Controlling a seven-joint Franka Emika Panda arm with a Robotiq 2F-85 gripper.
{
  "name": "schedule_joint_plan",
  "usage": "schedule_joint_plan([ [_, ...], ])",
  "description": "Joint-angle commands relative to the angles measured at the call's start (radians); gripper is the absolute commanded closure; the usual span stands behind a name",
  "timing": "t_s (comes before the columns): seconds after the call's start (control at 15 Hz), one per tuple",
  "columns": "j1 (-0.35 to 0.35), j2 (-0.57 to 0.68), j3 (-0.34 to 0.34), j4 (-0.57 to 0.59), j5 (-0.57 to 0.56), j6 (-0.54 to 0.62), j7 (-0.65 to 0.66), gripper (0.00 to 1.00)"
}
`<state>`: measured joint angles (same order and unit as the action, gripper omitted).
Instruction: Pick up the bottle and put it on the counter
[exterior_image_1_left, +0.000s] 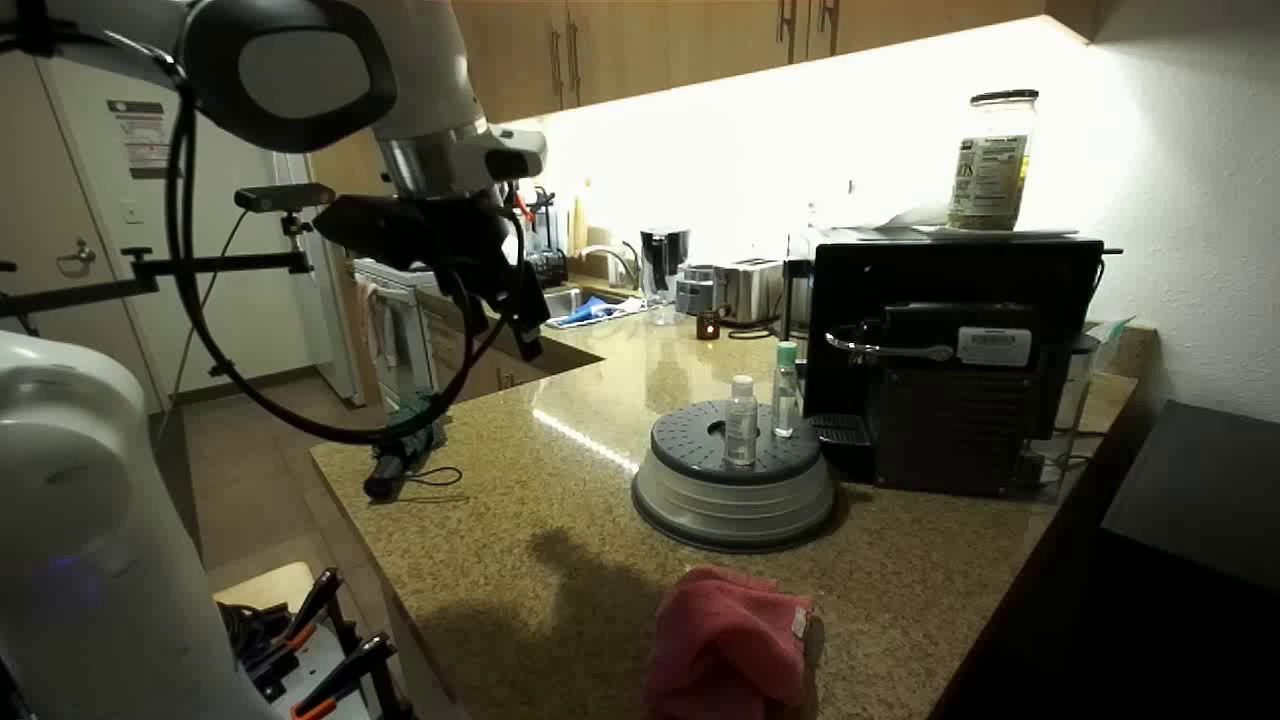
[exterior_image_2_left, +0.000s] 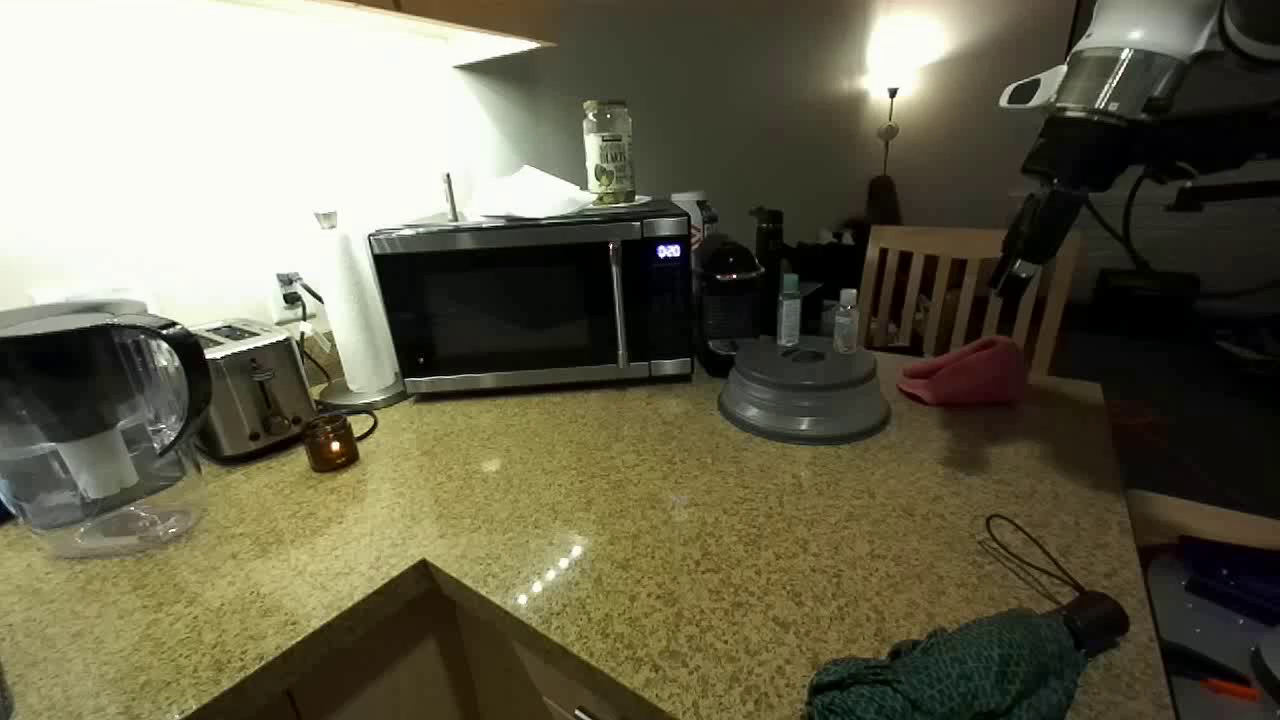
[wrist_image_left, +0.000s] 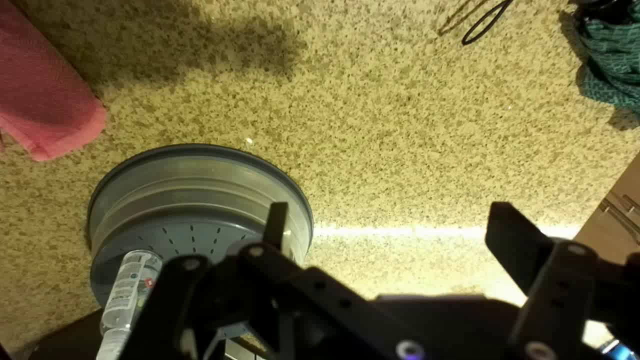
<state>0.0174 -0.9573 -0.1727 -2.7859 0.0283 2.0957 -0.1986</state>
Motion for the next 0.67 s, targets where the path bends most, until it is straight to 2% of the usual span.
schedule_joint_plan([
  [0.0, -0.009, 0.003, 0.008, -0.006, 0.008, -0.009, -0.006, 0.0],
  [0.6, -0.009, 0.008, 0.008, -0.024, 0.009, -0.009, -0.006, 0.0],
])
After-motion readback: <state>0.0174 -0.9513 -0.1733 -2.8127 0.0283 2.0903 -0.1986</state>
